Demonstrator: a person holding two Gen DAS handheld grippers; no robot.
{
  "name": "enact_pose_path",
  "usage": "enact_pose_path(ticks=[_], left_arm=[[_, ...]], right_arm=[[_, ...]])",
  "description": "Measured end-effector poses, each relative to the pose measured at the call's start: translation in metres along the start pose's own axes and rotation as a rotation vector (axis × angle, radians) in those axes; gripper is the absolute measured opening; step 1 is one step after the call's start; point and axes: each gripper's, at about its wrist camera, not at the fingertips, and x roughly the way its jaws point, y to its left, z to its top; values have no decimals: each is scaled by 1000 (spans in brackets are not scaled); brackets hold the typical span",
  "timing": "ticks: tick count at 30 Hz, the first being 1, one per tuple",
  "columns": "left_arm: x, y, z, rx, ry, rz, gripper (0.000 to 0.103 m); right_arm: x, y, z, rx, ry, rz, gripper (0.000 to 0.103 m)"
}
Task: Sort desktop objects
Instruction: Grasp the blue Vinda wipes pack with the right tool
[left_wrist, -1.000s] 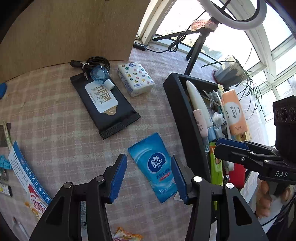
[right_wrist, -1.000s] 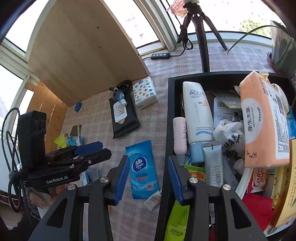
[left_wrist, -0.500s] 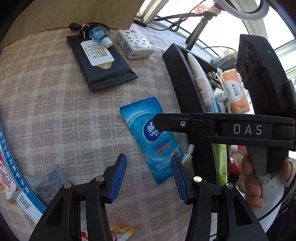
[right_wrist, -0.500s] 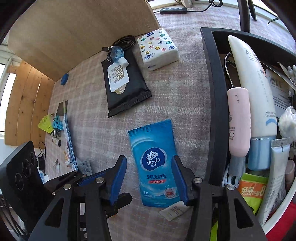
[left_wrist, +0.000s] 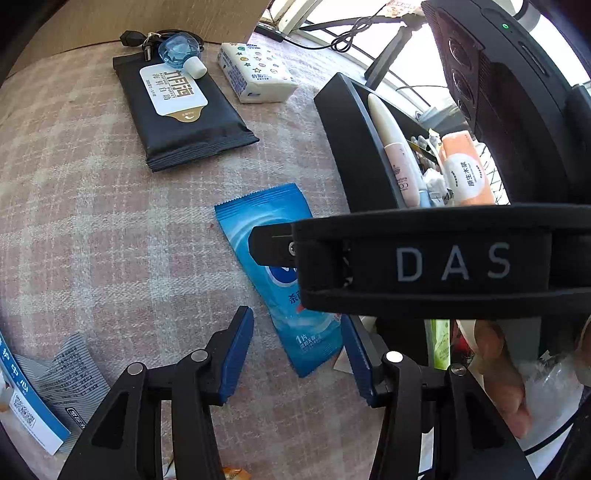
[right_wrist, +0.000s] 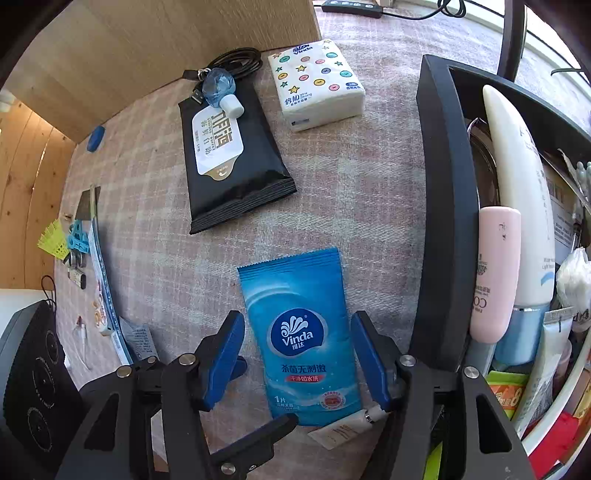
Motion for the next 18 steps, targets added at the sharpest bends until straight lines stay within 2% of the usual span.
enact_pose_path(ticks=[5,7,9,12,16,18], left_arm=[[-2,1,-3,5,-9,-12,53],[-4,2,-4,3,-13,-23,52],[-5,4,-6,0,-14,-32,52],[-8,6,-10,0,-13,-36,48],[-12,8,-16,5,-13,-29,42],[-14,9,-19,4,-15,-31,40]], right_arm=[[12,15,3,-42,60,-56,61],[14,19,4,-50,74,-55,68],[15,21,4,-51,84,-38,68],[15,19,2,-20,116,61,68],[13,16,-5,-25,107,66,68],[11,12,-9,-25,107,83,65]])
